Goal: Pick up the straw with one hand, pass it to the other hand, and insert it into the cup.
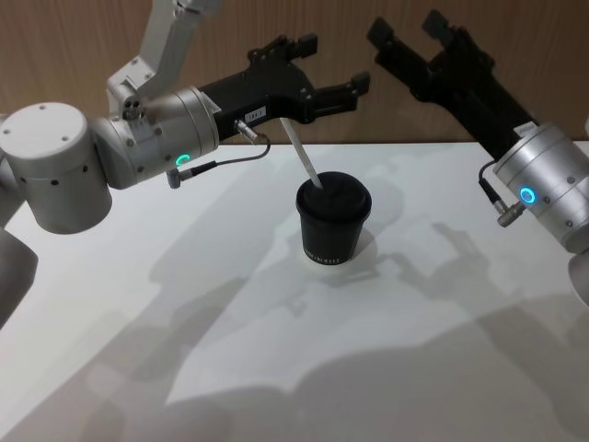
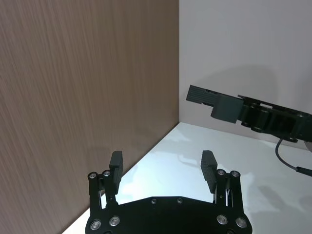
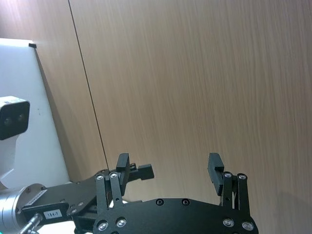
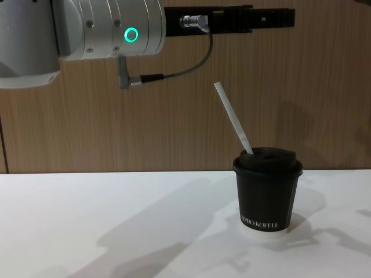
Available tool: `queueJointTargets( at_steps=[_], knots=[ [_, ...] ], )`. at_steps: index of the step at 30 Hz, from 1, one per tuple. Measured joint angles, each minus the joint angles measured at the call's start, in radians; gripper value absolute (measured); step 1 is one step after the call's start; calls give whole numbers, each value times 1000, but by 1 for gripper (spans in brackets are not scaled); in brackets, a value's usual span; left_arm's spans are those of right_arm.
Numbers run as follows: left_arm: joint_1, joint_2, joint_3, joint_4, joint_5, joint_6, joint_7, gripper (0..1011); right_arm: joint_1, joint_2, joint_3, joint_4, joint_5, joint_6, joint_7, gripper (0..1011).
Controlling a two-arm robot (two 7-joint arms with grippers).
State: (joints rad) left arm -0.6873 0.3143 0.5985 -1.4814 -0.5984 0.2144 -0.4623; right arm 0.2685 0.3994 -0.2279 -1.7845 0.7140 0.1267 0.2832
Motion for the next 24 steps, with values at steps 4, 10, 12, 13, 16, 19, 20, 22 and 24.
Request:
queueJointTargets(
  at_steps=[4, 10, 12, 13, 16, 19, 20, 22, 24],
  knots=[
    [0, 0, 0, 0, 0, 0, 0, 1000, -13, 6, 1, -6, 1, -1, -7, 1001],
    [0, 0, 0, 0, 0, 0, 0, 1000, -29, 12, 1, -14, 5, -4, -16, 1001],
    [0, 0, 0, 0, 0, 0, 0, 1000, -34, 14, 0, -16, 6, -5, -19, 1001],
    [0, 0, 0, 0, 0, 0, 0, 999, -36, 14, 0, -17, 7, -6, -20, 1001],
    [0, 0, 0, 0, 0, 0, 0, 1000, -40, 17, -2, -18, 8, -8, -23, 1001],
    [0, 0, 0, 0, 0, 0, 0, 1000, -42, 20, -4, -19, 9, -11, -26, 1001],
    [0, 0, 0, 0, 0, 0, 0, 1000, -43, 20, -5, -19, 10, -12, -27, 1001],
    [0, 0, 0, 0, 0, 0, 0, 1000, -43, 20, -5, -20, 10, -13, -28, 1001],
    [0, 0, 0, 0, 0, 0, 0, 1000, -44, 22, -6, -20, 11, -14, -28, 1001]
  ],
)
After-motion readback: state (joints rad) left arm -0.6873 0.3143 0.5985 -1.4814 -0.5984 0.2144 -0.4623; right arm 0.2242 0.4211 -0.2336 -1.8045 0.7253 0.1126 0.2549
